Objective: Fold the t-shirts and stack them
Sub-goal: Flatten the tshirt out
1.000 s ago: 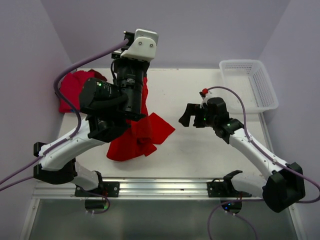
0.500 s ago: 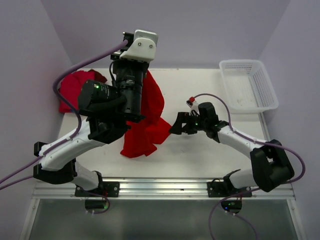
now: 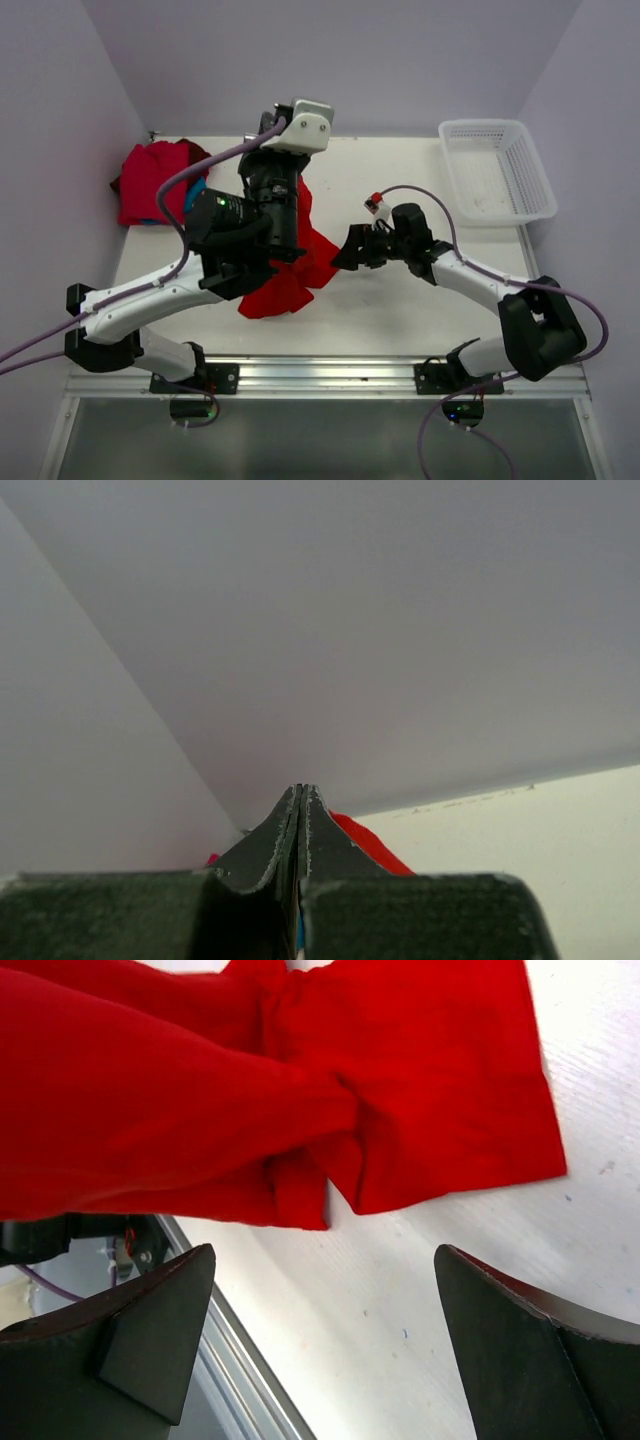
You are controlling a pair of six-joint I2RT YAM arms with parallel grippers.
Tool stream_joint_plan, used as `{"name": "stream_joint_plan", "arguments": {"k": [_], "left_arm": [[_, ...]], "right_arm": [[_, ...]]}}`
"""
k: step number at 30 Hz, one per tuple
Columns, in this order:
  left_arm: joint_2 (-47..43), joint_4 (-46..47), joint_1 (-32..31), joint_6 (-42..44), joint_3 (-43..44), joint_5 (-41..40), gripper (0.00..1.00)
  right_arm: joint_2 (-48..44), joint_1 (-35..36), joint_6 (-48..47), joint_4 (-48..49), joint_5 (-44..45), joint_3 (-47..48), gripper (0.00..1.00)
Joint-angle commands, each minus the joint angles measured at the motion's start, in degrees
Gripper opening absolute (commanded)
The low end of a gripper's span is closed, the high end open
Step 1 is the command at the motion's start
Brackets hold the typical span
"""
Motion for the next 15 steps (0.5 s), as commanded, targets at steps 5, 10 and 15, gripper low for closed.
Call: {"name": "stream_joint_plan", "arguments": {"k": [5,10,15], "left_arm": [[-16.0,11.5,4.5,-5.8,-23.6,-10.6,0.00],[-24.1,-6.7,11.0,-24.0,-29.2,-13.9,0.00],[-25.4,-7.7,15.8,-22.3,-32.2,-19.5,0.00]], "right_arm": [[-13.9,0.0,-3.7,-13.0,19.0,4.2,0.98],[-21.5,0.0,-5.1,-27.3,37.1,9.9,0.99],[-22.5,-0.1,-5.7,-33.8,43.5,15.4,0.99]]}}
